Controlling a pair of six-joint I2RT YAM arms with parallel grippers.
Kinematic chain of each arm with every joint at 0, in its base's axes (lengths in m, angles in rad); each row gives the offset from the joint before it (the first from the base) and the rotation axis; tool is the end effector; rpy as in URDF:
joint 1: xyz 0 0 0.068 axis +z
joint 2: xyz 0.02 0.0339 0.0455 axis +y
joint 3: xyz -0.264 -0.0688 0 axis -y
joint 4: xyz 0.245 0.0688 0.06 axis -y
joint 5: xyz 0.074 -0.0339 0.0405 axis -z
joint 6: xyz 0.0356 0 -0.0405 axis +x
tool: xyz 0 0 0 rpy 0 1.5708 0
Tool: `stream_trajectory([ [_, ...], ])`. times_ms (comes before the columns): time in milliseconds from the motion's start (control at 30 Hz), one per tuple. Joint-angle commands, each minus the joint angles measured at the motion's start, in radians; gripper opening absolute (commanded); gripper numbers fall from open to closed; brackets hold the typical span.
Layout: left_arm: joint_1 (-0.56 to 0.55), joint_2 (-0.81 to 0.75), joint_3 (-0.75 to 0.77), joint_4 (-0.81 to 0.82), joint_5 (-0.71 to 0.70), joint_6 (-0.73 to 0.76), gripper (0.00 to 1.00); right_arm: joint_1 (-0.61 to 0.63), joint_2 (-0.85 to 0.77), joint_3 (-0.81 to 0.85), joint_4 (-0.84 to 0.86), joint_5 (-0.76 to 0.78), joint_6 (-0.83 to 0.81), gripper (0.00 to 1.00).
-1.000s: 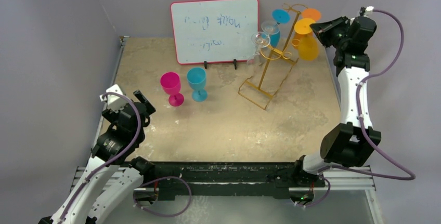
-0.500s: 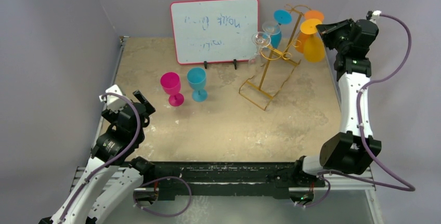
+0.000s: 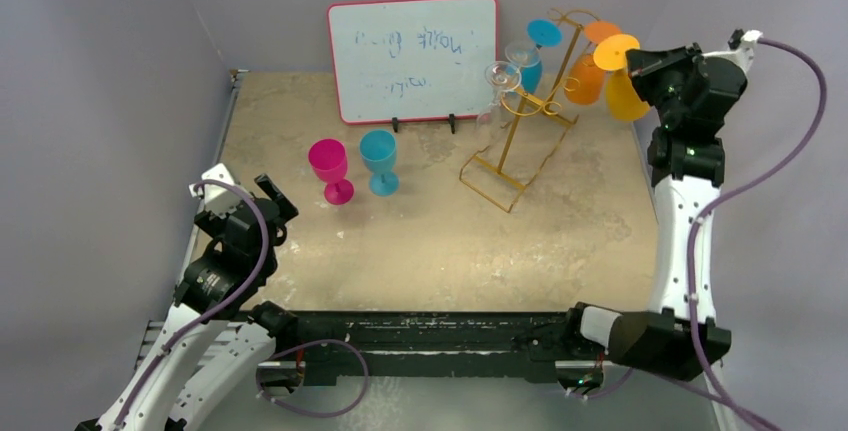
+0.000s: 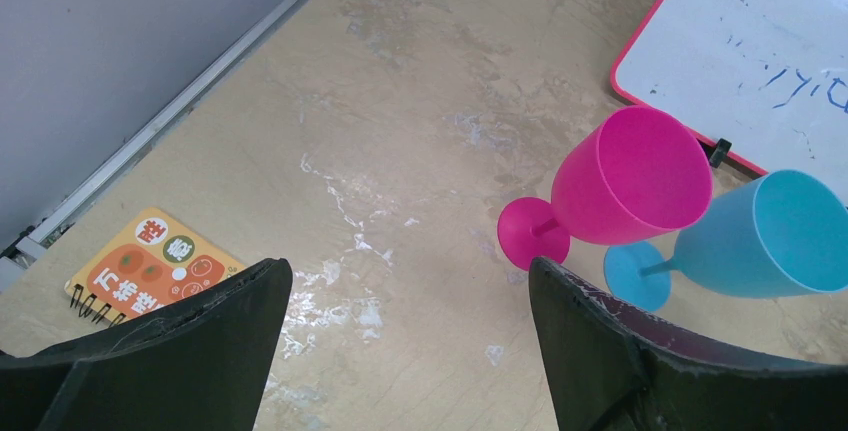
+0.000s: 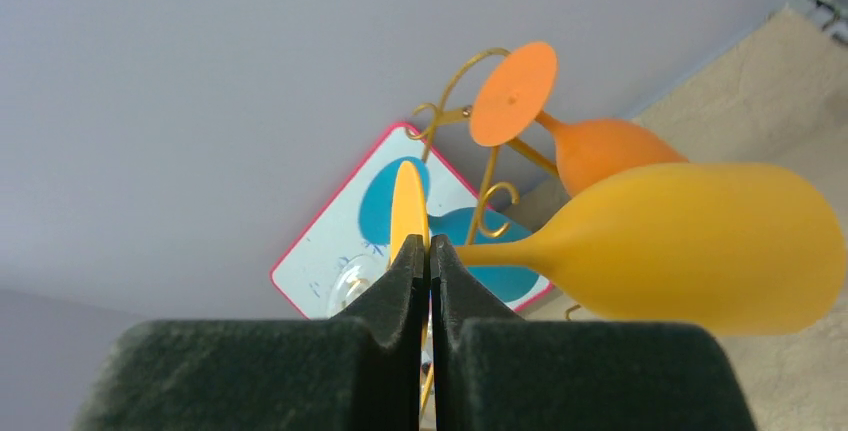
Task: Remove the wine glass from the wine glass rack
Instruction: Pick up the wine glass from the wine rack.
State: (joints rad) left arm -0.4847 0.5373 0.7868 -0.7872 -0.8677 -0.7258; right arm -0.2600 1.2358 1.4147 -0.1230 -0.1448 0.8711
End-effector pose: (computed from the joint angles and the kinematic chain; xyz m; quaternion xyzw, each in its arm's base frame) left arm 0.1004 -0.0222 0.3176 -0.3010 0.7583 0.0456 0.5765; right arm 0.2648 -0.0651 0.4716 0.3228 0.6067 0.2654 0.6762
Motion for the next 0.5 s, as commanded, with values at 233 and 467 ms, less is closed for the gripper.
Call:
stream_trajectory([
  [233, 0.003, 0.003, -0.005, 0.031, 0.024, -0.008, 0.89, 0.002, -0.395, -0.302, 0.026, -0.099, -0.179, 0.0],
  [467, 0.003, 0.019, -0.011, 0.085, 0.146, 0.05, 0.9, 0.007, -0.593, -0.599, -0.028, -0.527, -0.185, 0.0],
])
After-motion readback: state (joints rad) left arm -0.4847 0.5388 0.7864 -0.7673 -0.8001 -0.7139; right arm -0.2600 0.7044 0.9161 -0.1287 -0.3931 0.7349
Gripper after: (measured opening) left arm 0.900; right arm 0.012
